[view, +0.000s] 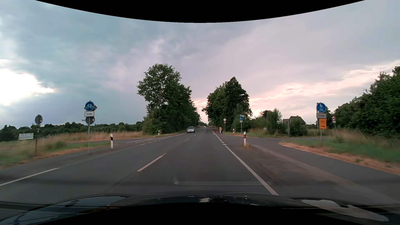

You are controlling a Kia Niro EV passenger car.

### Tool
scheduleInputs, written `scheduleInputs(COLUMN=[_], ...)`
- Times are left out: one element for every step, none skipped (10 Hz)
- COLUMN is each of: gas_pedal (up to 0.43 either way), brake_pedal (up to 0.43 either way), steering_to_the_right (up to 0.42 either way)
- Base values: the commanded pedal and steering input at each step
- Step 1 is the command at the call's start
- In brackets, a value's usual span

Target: Follow the waypoints while adhering to traffic rules and regulations

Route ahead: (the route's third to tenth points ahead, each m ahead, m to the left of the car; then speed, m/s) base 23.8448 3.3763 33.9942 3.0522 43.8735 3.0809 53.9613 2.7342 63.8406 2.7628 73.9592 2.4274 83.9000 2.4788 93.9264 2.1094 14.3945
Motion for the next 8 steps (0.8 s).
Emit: scheduleInputs(gas_pedal=[0.197,0.189,0.169,0.169,0.169,0.169,0.169,0.169], brake_pedal=[0.000,0.000,0.000,0.000,0.000,0.000,0.000,0.000], steering_to_the_right=[0.001,0.001,0.001,0.001,0.001,0.001,-0.001,-0.006])
